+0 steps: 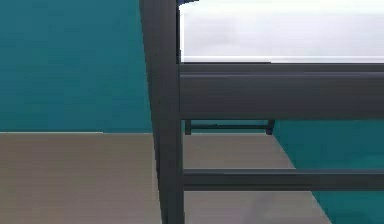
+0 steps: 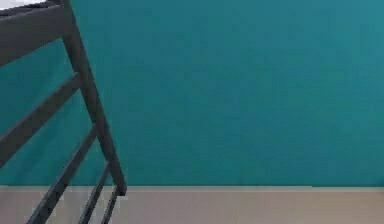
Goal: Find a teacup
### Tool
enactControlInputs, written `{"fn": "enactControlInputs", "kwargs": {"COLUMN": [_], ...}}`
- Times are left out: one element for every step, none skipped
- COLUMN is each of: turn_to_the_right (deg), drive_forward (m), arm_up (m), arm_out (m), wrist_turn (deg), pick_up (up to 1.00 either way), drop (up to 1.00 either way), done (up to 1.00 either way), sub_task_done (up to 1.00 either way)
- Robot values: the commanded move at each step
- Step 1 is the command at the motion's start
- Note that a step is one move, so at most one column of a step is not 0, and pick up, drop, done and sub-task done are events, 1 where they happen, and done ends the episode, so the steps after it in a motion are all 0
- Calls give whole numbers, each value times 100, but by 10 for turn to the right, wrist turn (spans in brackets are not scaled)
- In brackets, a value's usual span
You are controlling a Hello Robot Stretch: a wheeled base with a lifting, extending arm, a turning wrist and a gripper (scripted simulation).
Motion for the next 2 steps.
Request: {"fn": "enactControlInputs", "kwargs": {"turn_to_the_right": [450,450], "drive_forward": [0,0], "arm_up": [0,0], "arm_out": [0,0], "wrist_turn": [0,0], "pick_up": [0,0], "drop": [0,0], "done": [0,0], "sub_task_done": [0,0]}}
